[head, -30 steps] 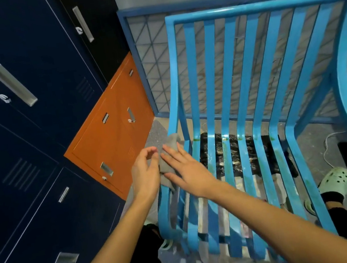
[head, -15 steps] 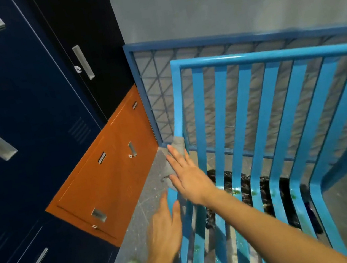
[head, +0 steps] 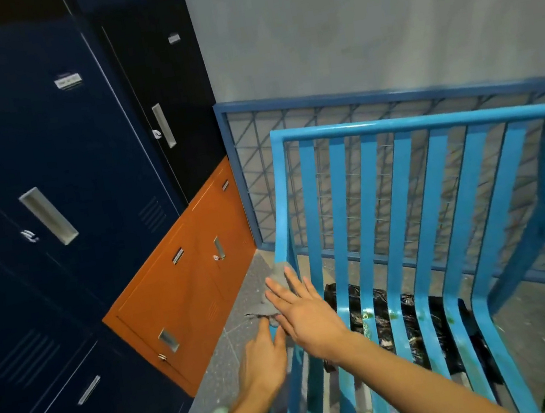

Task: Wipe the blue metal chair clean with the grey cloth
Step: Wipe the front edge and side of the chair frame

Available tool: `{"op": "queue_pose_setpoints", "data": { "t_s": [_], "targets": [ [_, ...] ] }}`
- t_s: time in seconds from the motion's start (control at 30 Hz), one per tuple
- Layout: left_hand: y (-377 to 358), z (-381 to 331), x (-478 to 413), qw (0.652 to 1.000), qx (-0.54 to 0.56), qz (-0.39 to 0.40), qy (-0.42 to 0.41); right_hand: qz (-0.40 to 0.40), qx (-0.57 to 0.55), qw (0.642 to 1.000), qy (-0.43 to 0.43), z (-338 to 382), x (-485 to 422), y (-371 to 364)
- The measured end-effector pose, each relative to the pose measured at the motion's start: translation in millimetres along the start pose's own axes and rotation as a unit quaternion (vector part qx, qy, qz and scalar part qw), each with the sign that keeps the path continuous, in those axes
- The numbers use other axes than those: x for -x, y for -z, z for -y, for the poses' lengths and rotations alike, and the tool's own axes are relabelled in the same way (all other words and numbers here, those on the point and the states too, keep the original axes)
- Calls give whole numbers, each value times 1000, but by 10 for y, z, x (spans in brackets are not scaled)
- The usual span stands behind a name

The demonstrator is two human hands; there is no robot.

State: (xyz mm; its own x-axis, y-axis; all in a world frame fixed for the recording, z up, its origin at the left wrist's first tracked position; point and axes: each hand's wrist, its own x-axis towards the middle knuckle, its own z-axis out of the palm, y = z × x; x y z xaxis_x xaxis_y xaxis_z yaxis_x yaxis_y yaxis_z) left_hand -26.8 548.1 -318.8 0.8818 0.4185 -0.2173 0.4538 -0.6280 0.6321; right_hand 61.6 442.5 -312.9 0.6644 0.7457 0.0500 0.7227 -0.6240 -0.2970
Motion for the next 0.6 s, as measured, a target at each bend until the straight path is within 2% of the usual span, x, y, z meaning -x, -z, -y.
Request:
{"op": "queue_pose_setpoints", "data": {
  "t_s": [0.07, 0.13, 0.23, 0.4, 0.5, 0.6],
  "targets": [
    [11, -42, -129, 1000, -4, -10, -7, 6, 71, 997, 28, -90, -106, 54],
    [7, -162, -304, 1000, 1, -13, -12, 4, 86, 995, 58, -239, -234, 91],
    [-64, -318, -555, 999, 19, -30, -26, -31, 93, 989, 115, -556, -459, 133],
    [-193, -212, -664, 997, 47, -51, -46, -75, 191, 959, 197, -1093, -965, 520],
    [-250, -158, -696, 996, 34, -57, -57, -110, 203, 956, 179, -1187, -1230, 777],
    [-252, -160, -731, 995, 57, -65, -53, -134, 133, 975, 118, -1043, -1214, 557]
  ]
}}
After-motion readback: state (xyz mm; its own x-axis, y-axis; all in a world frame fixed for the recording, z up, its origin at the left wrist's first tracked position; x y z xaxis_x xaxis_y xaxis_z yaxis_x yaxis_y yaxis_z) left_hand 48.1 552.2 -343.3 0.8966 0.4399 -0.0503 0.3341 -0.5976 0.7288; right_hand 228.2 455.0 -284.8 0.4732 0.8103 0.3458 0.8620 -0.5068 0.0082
